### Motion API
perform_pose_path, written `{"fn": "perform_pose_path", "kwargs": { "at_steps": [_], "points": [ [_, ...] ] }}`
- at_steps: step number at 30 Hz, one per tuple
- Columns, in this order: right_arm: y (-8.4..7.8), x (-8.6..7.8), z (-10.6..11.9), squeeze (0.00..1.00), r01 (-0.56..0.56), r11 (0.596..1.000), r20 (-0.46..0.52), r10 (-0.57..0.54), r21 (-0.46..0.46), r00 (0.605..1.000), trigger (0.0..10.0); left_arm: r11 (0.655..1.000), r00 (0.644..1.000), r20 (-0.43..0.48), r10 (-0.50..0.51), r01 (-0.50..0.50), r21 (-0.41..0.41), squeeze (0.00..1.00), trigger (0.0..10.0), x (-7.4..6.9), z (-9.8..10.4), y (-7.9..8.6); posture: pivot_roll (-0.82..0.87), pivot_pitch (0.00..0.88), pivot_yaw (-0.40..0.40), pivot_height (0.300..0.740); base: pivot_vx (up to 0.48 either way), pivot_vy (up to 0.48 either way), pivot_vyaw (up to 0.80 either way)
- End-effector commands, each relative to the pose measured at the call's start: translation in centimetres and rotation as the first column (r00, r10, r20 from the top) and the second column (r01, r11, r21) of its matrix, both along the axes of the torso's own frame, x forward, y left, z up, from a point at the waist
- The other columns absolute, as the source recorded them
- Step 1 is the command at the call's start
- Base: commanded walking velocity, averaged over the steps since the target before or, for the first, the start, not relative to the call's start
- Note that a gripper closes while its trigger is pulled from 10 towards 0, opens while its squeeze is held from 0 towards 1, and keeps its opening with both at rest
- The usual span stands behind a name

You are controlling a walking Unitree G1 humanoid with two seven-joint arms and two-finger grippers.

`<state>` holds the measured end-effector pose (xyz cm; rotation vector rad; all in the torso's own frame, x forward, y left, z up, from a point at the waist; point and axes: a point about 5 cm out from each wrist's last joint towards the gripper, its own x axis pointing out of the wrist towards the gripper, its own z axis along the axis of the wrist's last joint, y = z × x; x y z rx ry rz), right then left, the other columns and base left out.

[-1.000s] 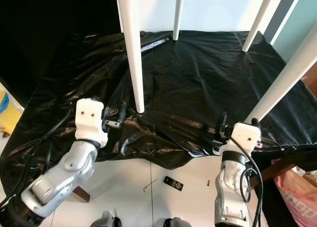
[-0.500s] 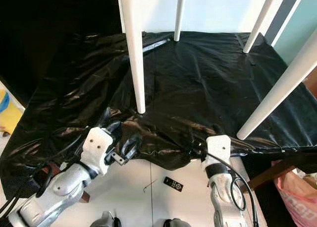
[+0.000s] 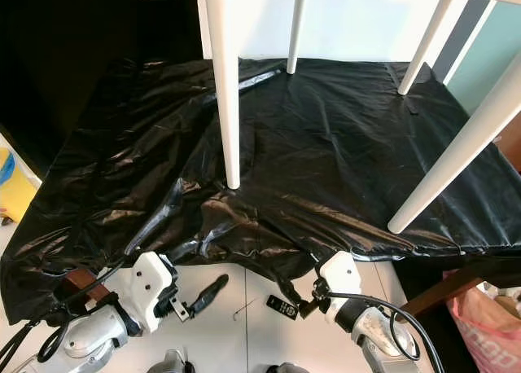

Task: Building children table

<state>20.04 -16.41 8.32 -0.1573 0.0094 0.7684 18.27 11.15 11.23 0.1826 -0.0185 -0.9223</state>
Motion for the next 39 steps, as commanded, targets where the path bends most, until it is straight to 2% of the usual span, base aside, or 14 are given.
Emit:
{"fn": "perform_pose_path", "kwargs": {
  "at_steps": [1, 4, 7, 8, 13, 17, 22, 24, 26, 33, 35, 37, 38, 39],
  "points": [
    [-0.1, -0.5, -0.4, 0.0, -0.079, 0.997, -0.054, 0.078, -0.008, 0.995, 10.0, 0.997, 0.997, -0.036, -0.072, 0.073, 0.022, 0.0, 10.0, -0.8, -0.9, 0.2, 0.1, 0.067, -0.05, 0.74, 0.0, 0.0, 0.0],
    [-0.1, -0.7, -0.5, 0.0, -0.117, 0.993, -0.074, 0.115, -0.016, 0.991, 10.0, 0.996, 0.995, -0.047, -0.083, 0.084, 0.023, 0.0, 10.0, -1.0, -1.1, 0.3, 0.1, 0.067, -0.05, 0.74, 0.0, 0.0, 0.0],
    [-0.2, -1.3, -1.5, 0.0, -0.185, 0.981, -0.137, 0.177, -0.049, 0.975, 10.0, 0.992, 0.992, -0.091, -0.091, 0.098, 0.075, 0.0, 10.0, -1.7, -2.6, 0.8, 0.1, 0.064, -0.053, 0.74, 0.0, 0.0, 0.0],
    [-0.5, -1.5, -2.3, 0.0, -0.191, 0.98, -0.167, 0.178, -0.063, 0.97, 10.0, 0.989, 0.989, -0.122, -0.085, 0.098, 0.107, 0.0, 10.0, -2.1, -3.7, 1.1, 0.1, 0.062, -0.054, 0.74, 0.0, 0.0, 0.0],
    [-0.9, -1.6, -3.3, 0.0, -0.181, 0.981, -0.208, 0.162, -0.076, 0.965, 10.0, 0.987, 0.983, -0.173, -0.063, 0.087, 0.132, 0.0, 10.0, -2.5, -5.1, 1.6, 0.1, 0.059, -0.053, 0.74, 0.0, 0.0, 0.0],
    [-2.0, -2.0, -5.7, 0.0, -0.117, 0.988, -0.295, 0.084, -0.097, 0.952, 10.0, 0.988, 0.968, -0.252, -0.015, 0.053, 0.144, 0.0, 10.0, -2.9, -7.1, 2.3, 0.1, 0.053, -0.05, 0.74, 0.0, 0.0, 0.0],
    [-2.6, -2.2, -7.1, 0.0, -0.079, 0.99, -0.34, 0.035, -0.116, 0.94, 10.0, 0.986, 0.958, -0.287, 0.03, 0.019, 0.169, 0.0, 10.0, -3.1, -8.3, 2.6, 0.1, 0.05, -0.051, 0.74, 0.0, 0.0, 0.0],
    [-3.2, -2.5, -9.2, 0.0, 0.016, 0.991, -0.409, -0.069, -0.132, 0.91, 10.0, 0.972, 0.928, -0.339, 0.157, -0.085, 0.217, 0.0, 10.0, -2.9, -10.4, 3.3, 0.1, 0.043, -0.048, 0.74, 0.0, 0.0, 0.0],
    [-3.3, -2.7, -10.5, 0.0, 0.063, 0.988, -0.446, -0.121, -0.142, 0.887, 10.0, 0.96, 0.906, -0.363, 0.219, -0.134, 0.245, 0.0, 10.0, -2.8, -11.7, 3.7, 0.11, 0.04, -0.049, 0.74, 0.0, 0.0, 0.0],
    [-3.4, -2.8, -11.2, 0.0, 0.092, 0.983, -0.464, -0.155, -0.156, 0.872, 10.0, 0.949, 0.886, -0.378, 0.268, -0.174, 0.264, 0.0, 10.0, -2.6, -12.6, 4.0, 0.11, 0.034, -0.047, 0.74, 0.0, 0.0, 0.0],
    [-3.8, -3.1, -12.8, 0.0, 0.173, 0.965, -0.509, -0.252, -0.198, 0.823, 10.0, 0.919, 0.826, -0.427, 0.368, -0.254, 0.301, 0.0, 10.0, -2.4, -14.5, 4.6, 0.11, 0.031, -0.046, 0.74, 0.0, 0.0, 0.0],
    [-4.0, -3.1, -13.5, 0.0, 0.222, 0.947, -0.524, -0.313, -0.23, 0.792, 10.0, 0.901, 0.793, -0.447, 0.414, -0.286, 0.327, 0.0, 10.0, -2.3, -15.5, 4.7, 0.1, 0.033, -0.046, 0.74, 0.0, 0.0, 0.0],
    [-4.0, -3.1, -13.5, 0.0, 0.222, 0.947, -0.524, -0.313, -0.23, 0.792, 10.0, 0.901, 0.793, -0.447, 0.414, -0.286, 0.327, 0.0, 10.0, -2.3, -15.5, 4.7, 0.1, 0.033, -0.046, 0.74, 0.0, 0.0, 0.0],
    [-4.3, -3.0, -14.4, 0.0, 0.306, 0.909, -0.535, -0.414, -0.283, 0.736, 10.0, 0.863, 0.724, -0.484, 0.492, -0.334, 0.378, 0.0, 10.0, -2.1, -17.1, 4.9, 0.1, 0.031, -0.046, 0.74, 0.0, 0.0, 0.0]
  ]
}}
